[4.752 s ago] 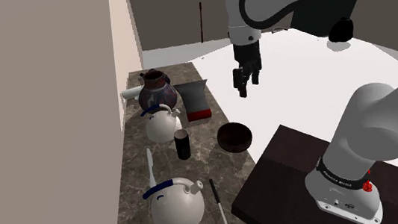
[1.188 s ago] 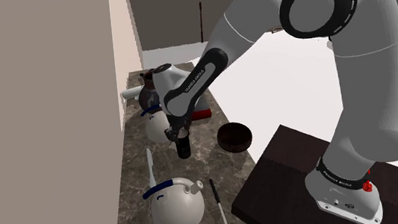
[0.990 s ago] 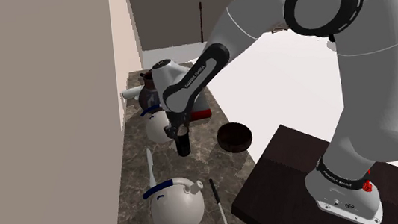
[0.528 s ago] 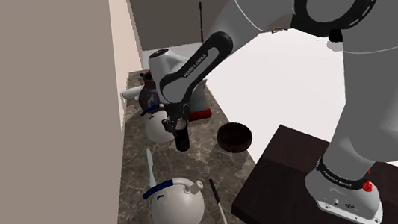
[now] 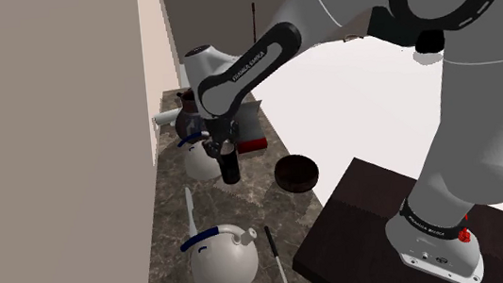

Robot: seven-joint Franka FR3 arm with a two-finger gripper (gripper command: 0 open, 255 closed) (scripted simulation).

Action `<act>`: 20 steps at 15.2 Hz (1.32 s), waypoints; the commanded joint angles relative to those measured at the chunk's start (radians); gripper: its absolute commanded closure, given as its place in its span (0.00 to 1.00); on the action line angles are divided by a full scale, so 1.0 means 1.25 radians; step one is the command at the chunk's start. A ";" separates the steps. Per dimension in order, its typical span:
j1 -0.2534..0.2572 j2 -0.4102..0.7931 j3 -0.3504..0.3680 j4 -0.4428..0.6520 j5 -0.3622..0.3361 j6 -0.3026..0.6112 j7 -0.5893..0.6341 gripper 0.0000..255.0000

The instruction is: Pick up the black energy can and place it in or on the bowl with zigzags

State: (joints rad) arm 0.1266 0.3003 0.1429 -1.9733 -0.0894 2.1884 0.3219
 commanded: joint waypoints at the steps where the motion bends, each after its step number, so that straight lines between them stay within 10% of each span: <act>1: -0.002 -0.011 0.000 0.009 0.003 -0.020 -0.004 1.00; 9: -0.004 -0.051 0.003 0.039 0.012 -0.089 -0.012 1.00; 20: -0.084 -0.329 -0.059 -0.258 0.038 -0.062 -0.165 1.00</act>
State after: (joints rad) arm 0.0286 -0.0754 0.0768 -2.2582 -0.0445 2.1079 0.1324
